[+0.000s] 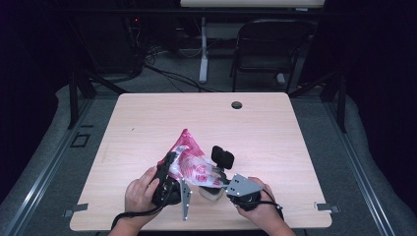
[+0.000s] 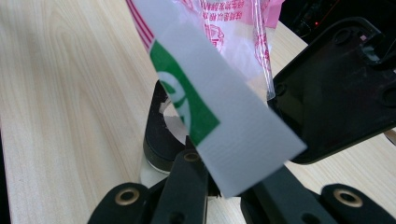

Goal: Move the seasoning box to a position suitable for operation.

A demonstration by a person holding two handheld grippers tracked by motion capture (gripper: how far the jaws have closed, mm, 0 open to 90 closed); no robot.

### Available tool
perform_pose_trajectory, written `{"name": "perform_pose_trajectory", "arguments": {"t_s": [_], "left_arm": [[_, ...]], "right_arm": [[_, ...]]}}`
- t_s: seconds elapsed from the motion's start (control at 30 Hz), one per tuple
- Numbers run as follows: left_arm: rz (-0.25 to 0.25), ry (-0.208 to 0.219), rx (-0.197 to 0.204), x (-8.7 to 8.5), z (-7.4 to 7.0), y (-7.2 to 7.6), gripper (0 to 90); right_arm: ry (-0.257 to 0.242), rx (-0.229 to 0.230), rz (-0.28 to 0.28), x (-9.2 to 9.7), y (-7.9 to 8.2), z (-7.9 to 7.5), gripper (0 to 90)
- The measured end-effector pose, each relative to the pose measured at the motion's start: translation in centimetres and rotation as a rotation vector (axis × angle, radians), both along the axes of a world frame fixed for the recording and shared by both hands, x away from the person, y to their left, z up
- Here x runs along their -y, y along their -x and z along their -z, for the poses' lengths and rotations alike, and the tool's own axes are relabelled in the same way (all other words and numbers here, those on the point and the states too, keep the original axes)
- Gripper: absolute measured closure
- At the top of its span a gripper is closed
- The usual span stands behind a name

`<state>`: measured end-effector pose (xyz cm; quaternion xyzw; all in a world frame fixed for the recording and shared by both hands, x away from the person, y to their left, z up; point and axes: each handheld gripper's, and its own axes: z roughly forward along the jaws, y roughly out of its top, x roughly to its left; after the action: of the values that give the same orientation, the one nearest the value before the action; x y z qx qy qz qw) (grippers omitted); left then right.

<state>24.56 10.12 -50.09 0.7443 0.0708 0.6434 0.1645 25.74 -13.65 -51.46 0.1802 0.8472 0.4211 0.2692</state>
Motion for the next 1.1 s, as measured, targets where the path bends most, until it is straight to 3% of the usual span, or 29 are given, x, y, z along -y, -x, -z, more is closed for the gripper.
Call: {"name": "perform_pose_trajectory", "arguments": {"t_s": [0.2,1.1], "left_arm": [[-0.005,0.017,-0.030,-0.28,0.32,-0.18,66.3],[-0.005,0.042,-0.077,-0.69,0.91,-0.50,66.5]], "right_arm": [[-0.003,0.004,-0.002,-0.01,0.05,-0.07,89.2],[-0.010,0.005,-0.004,-0.03,0.12,-0.16,89.0]]}}
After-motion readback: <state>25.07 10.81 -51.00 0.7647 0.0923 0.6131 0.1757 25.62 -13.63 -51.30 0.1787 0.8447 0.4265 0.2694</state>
